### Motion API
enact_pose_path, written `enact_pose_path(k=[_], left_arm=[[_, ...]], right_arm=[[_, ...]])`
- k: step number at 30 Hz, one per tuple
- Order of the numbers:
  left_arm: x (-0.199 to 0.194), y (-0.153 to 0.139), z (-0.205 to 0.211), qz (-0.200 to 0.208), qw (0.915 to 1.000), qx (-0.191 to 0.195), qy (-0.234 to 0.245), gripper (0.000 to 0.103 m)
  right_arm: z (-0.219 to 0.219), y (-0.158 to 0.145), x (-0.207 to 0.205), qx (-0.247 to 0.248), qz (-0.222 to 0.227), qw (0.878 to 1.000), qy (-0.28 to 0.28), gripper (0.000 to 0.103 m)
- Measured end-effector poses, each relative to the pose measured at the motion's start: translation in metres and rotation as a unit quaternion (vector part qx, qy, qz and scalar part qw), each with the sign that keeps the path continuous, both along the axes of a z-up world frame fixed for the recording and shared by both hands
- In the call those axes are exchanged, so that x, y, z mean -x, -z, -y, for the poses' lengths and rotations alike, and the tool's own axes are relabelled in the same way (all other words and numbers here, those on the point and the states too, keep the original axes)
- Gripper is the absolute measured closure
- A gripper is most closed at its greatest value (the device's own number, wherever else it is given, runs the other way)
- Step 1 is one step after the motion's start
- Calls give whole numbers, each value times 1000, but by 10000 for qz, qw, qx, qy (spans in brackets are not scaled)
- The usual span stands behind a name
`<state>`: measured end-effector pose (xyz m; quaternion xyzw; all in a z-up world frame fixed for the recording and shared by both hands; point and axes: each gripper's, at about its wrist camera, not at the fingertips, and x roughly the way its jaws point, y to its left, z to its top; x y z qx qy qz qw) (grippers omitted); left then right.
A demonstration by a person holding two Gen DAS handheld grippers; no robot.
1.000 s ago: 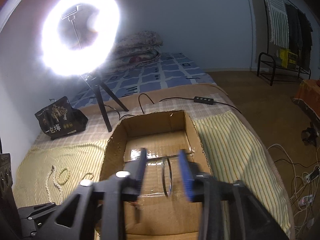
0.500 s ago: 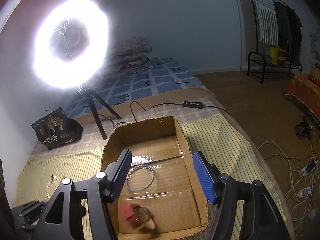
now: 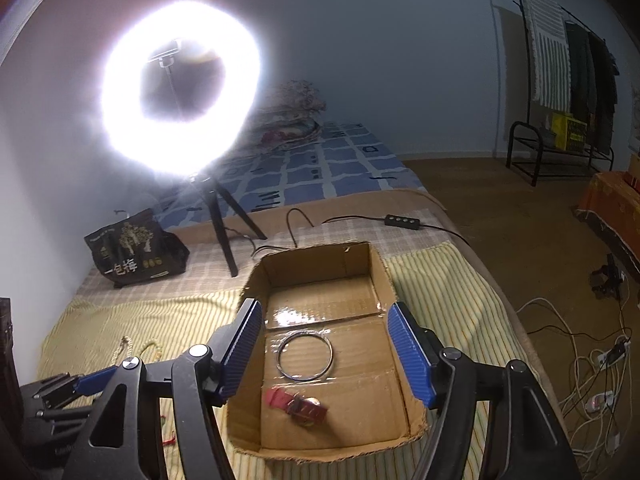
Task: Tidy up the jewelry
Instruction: 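Move both open tools back toward the remaining jewelry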
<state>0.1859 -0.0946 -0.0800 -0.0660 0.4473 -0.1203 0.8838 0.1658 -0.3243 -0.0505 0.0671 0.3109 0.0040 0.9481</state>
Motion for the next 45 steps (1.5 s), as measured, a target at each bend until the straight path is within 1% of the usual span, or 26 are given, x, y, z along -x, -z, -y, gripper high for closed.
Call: enact_pose_path(k=[6,8,11,15,20,24,28,32,38,41,43,45], left_arm=[[2,4,-37,-10,9996,-145,-228,52],[3,3,-53,52,9995,-61,-312,52],[4,3,-79,89,9988,191,-453,52],[1,7,-104,-38,9973,201,-709,52],[-4,19,-133,-309,9941,236,-1012,52],[-7,30,-147,-504,9923,217,-1107,52],[-11,44,-162,-799,9884,355,-1241,52],[-14,57,-172,-1017,9841,432,-1388,52],[-22,79,-180,-1325,9773,349,-1618,52],[-25,88,-180,-1440,9744,326,-1694,52],[-27,91,-180,-1474,9736,324,-1715,56],[-29,95,-178,-1519,9728,324,-1720,58]], right_arm=[[-18,-3,9,136,-6,9995,-278,35],[-26,-2,10,164,-30,9992,-371,35],[-40,0,10,216,-82,9984,-523,35],[-63,6,11,275,-168,9962,-811,35],[-94,20,9,177,-424,9908,-1273,35],[-115,39,5,-11,-765,9843,-1589,35],[-134,57,1,-5,-1063,9779,-1801,35],[-150,74,-3,-108,-1380,9707,-1962,35],[-173,95,-7,-89,-1825,9580,-2212,36],[-183,104,-10,-50,-1981,9535,-2272,37],[-189,111,-11,-83,-2096,9499,-2316,38],[-193,116,-12,-128,-2170,9475,-2345,41]])
